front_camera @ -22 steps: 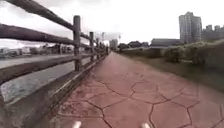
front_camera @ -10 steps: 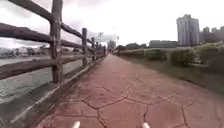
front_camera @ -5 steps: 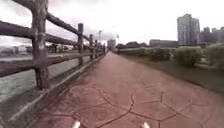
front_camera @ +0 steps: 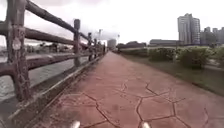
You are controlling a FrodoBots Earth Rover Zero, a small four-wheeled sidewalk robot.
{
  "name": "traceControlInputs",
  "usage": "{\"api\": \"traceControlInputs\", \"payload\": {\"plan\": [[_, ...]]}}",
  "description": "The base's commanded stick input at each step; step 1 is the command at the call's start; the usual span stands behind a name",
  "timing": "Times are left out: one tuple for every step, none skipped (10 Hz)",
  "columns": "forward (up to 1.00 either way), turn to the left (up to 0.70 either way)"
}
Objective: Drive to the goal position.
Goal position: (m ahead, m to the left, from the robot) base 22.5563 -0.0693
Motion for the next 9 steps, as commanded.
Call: {"api": "traceControlInputs", "payload": {"plan": [[0.70, 0.00], [0.70, 0.00], [0.70, 0.00], [0.70, 0.00], [0.70, 0.00], [0.70, 0.00], [0.70, 0.00], [0.70, 0.00], [0.70, 0.00]]}}
